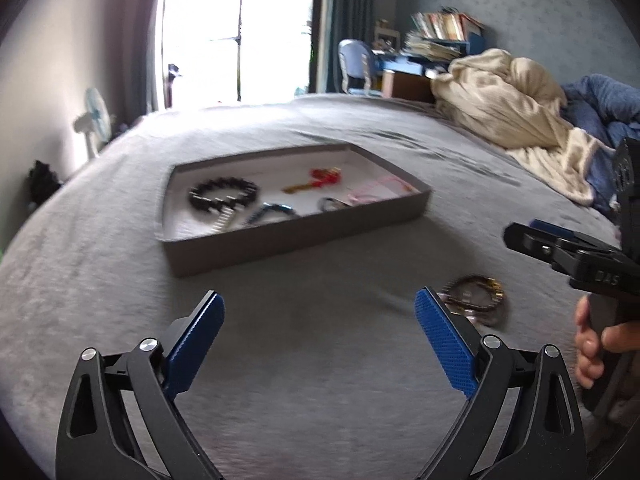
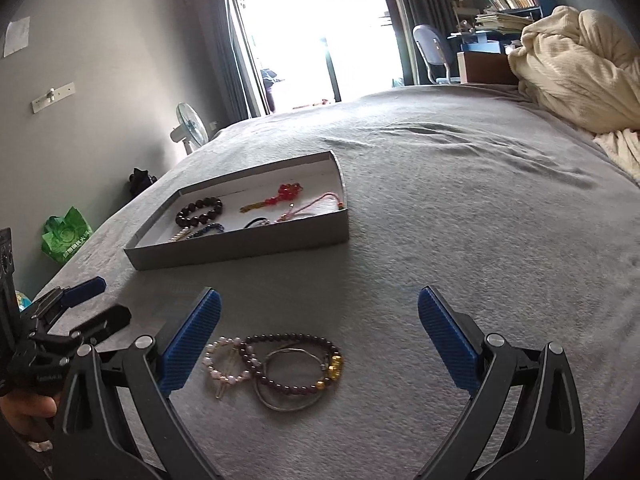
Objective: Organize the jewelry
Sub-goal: 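Grasp the pearl hair clip with the left tool while the right tool grasps the dark red bead bracelet, then carry both items into the grey tray and open both tools to release them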
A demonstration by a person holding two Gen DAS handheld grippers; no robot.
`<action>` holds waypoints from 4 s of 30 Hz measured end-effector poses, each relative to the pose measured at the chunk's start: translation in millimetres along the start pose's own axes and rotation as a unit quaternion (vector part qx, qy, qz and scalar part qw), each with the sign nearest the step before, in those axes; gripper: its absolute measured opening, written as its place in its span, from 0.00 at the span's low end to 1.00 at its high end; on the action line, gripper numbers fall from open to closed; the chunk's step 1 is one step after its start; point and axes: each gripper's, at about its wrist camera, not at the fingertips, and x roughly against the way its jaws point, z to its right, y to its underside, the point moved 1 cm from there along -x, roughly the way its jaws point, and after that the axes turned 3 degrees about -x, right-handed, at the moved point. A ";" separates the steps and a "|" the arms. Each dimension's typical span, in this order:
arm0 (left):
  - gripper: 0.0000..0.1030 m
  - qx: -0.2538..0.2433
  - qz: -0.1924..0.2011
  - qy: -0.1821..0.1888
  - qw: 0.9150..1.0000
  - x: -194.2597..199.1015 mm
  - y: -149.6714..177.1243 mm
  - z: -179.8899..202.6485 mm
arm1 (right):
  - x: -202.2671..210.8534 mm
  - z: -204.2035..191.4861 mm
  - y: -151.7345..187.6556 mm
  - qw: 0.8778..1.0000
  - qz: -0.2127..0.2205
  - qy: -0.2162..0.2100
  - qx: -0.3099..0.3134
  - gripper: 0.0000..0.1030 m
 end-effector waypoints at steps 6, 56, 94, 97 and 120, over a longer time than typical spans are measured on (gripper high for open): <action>0.61 -0.023 -0.042 0.062 0.997 -17.2 -2.8 36.1 | 2.6 20.4 -0.1 0.999 -0.006 0.028 -0.026 0.95; 0.33 0.032 -0.084 0.028 0.996 -15.0 25.6 -37.4 | -42.1 -0.4 24.0 0.991 -0.135 -0.001 0.025 0.21; 0.07 0.020 -0.033 0.066 0.997 13.9 -5.7 -27.6 | -0.3 -54.7 -31.5 0.994 -0.018 -0.080 0.067 0.07; 0.07 0.019 -0.028 0.058 0.998 16.3 -13.0 -32.3 | -0.9 -59.6 -40.9 0.994 -0.013 -0.081 0.073 0.07; 0.07 0.022 -0.022 -0.004 1.000 -32.0 -87.3 -91.3 | -67.8 -82.4 -119.0 0.992 -0.022 -0.073 0.100 0.07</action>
